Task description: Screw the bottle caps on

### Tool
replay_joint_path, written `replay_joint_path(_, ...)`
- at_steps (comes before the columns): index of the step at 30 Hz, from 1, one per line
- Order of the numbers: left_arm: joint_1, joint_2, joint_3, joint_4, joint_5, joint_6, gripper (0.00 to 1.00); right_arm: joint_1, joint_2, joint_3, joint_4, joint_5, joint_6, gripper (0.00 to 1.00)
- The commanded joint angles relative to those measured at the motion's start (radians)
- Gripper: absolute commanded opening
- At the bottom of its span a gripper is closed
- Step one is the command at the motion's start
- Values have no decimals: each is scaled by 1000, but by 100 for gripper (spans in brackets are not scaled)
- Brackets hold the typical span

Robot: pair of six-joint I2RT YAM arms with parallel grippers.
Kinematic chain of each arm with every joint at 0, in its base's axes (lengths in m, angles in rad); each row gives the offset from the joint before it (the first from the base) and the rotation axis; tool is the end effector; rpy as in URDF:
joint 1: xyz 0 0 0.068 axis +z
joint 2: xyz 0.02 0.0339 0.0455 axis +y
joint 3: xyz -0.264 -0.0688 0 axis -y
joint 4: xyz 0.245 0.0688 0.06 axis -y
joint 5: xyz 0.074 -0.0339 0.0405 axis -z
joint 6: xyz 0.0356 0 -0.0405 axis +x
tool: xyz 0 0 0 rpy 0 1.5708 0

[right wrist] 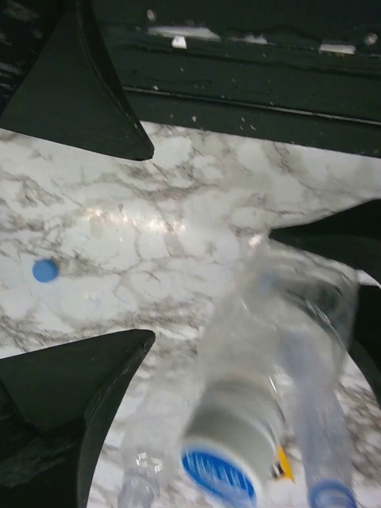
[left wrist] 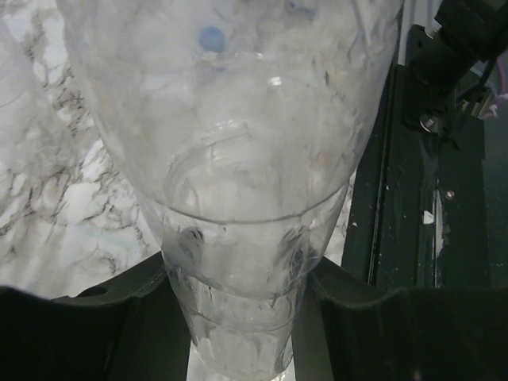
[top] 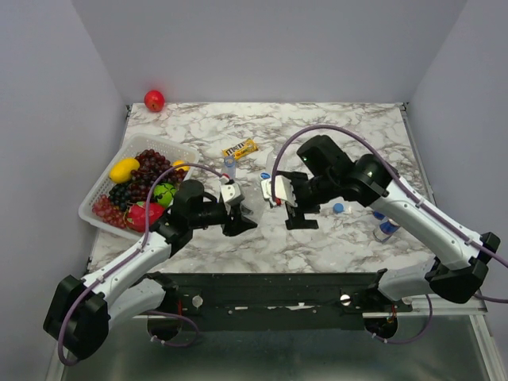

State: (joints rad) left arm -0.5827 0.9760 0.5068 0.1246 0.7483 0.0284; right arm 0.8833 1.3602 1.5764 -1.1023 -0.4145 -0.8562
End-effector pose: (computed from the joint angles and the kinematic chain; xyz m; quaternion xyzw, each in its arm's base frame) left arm 0.1636 -0.1368 0.2411 0.4296 0.6628 -0.4341 0.4334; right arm 0.1531 0.2090 0.4003 -0.7490 0.5418 0.1983 0.3259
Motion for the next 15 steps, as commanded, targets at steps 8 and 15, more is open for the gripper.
replay_joint_path(8,23,-7,30,-121,29,123,0,-40,-13,106,-73,76,118,91)
replay_joint_path(15,-23,24,85,-281,48,301,0,-34,7,154,39,-138,33,94)
